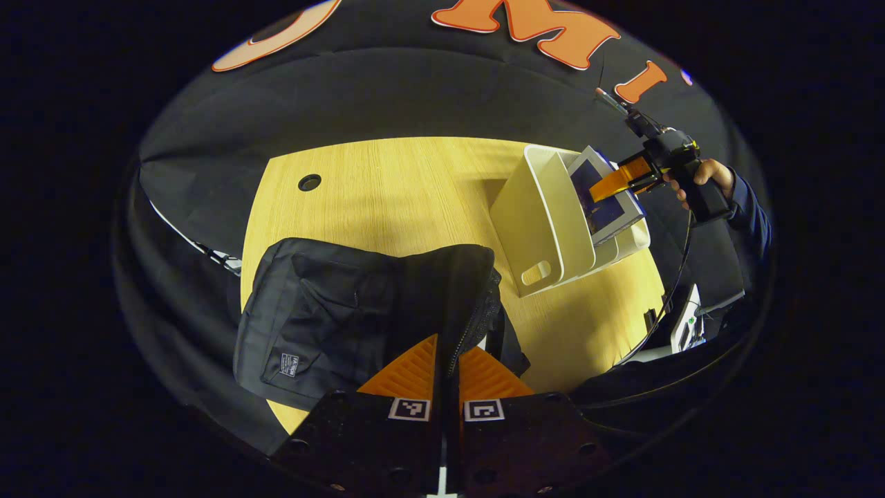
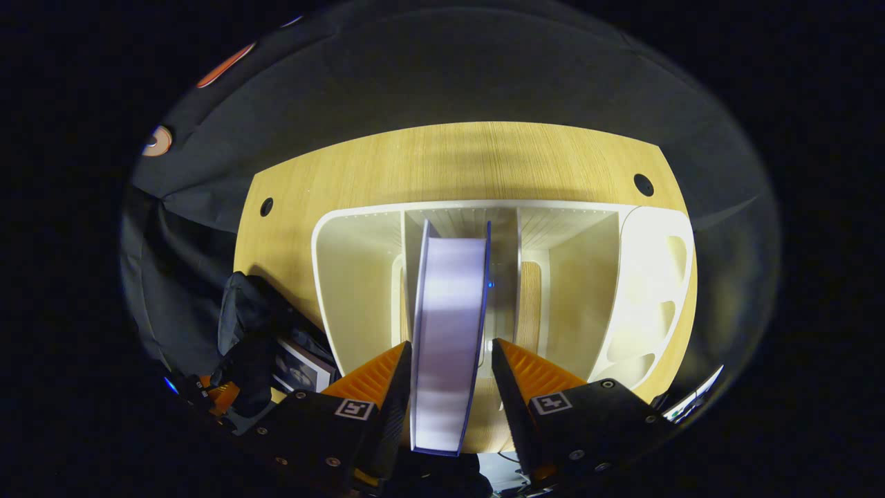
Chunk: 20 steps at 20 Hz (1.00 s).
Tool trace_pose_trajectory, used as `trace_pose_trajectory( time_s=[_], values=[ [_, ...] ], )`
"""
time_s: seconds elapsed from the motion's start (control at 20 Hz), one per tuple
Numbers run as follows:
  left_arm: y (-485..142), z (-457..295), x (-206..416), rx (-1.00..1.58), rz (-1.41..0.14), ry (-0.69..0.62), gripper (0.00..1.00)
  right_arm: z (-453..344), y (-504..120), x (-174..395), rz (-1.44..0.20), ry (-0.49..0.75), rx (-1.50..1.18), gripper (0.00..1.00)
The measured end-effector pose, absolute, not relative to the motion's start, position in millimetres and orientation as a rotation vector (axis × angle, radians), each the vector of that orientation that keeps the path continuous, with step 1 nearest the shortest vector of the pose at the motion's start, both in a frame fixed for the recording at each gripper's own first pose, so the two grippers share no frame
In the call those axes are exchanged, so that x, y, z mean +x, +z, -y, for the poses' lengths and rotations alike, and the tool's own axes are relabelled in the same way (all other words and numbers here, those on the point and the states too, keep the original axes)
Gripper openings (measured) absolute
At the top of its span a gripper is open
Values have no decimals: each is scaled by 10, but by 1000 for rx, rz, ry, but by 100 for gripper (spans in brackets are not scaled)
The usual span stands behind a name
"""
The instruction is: Open the schoolbag, grab two books from the bookshelf and put them into the schoolbag.
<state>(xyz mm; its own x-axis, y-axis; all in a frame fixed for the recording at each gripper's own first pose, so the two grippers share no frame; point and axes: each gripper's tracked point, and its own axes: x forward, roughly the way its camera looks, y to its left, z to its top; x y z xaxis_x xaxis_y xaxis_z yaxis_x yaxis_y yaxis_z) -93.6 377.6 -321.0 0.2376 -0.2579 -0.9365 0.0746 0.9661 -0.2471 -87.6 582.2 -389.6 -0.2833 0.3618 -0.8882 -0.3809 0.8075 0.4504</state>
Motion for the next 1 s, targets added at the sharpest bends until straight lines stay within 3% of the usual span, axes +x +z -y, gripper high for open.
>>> trace_pose_trajectory(
  time_s=[0.05,0.1,0.15,0.25,1.0],
  values=[
    [-3202,-3778,-935,-155,-1308,-231,4,-5824,-3912,-889,-1722,708,-27,72],
    [-3193,-3785,-920,-151,-1307,-230,4,-5792,-3933,-879,-1713,690,-42,66],
    [-3183,-3800,-928,-147,-1303,-231,4,-5755,-3935,-853,-1708,681,-51,46],
    [-3172,-3787,-924,-152,-1298,-236,4,-5695,-3864,-893,-1721,672,-60,39],
    [-3109,-3825,-954,-131,-1253,-330,4,-5162,-2565,-893,-1533,627,141,37]
  ],
)
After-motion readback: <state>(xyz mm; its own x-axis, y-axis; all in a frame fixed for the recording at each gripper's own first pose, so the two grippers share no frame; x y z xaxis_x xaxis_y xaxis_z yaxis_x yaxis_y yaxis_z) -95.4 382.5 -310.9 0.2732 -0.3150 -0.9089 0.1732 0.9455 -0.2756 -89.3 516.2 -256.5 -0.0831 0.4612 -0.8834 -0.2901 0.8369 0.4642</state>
